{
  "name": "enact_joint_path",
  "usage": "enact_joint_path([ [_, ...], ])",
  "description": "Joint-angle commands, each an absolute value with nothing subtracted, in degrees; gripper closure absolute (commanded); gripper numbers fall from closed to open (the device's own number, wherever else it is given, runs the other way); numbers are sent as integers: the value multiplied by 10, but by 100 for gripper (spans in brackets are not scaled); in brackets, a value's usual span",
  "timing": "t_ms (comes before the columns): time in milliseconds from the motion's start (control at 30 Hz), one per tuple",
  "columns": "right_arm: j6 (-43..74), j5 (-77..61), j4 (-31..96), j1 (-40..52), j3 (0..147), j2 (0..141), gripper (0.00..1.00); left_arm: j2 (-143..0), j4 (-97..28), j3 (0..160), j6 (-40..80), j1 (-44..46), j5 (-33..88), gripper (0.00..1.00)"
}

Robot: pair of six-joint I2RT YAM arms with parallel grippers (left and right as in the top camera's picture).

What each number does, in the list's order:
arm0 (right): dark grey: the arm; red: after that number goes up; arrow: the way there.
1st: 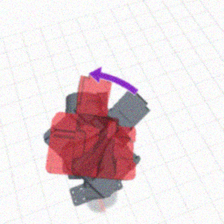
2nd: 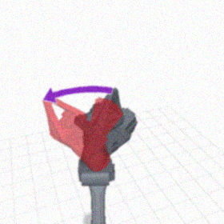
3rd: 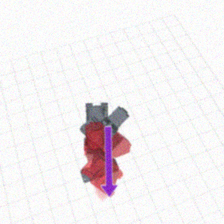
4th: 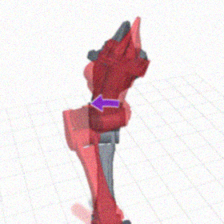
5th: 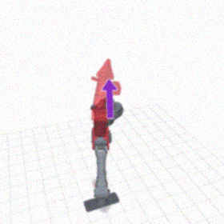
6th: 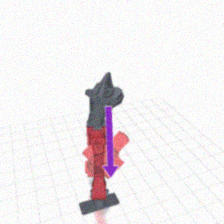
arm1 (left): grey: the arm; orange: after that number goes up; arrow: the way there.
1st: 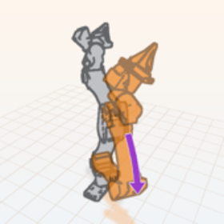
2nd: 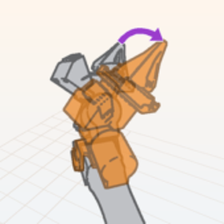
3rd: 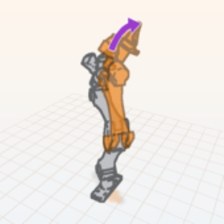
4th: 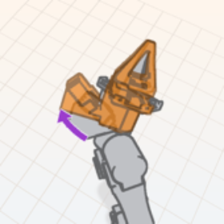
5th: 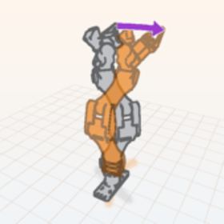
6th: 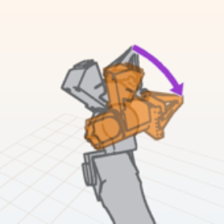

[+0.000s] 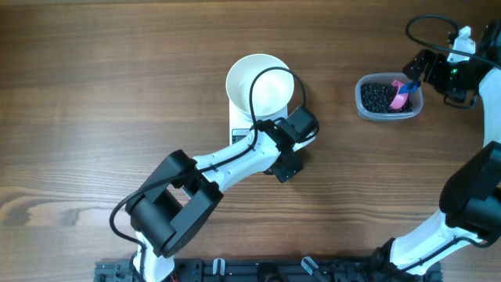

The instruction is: Scoop item into bowl and weigh 150g on scale

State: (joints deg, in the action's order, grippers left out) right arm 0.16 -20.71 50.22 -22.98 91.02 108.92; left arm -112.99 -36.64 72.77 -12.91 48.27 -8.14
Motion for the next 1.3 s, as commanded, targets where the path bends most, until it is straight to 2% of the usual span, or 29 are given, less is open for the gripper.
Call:
enact_joint_path([
  [0, 2, -203, 501, -231, 921, 1074, 0, -1170, -385, 714, -146, 473, -55, 0],
  [1267, 2, -203, 501, -231, 921, 1074, 0, -1228, -414, 765, -128, 454, -59, 0],
])
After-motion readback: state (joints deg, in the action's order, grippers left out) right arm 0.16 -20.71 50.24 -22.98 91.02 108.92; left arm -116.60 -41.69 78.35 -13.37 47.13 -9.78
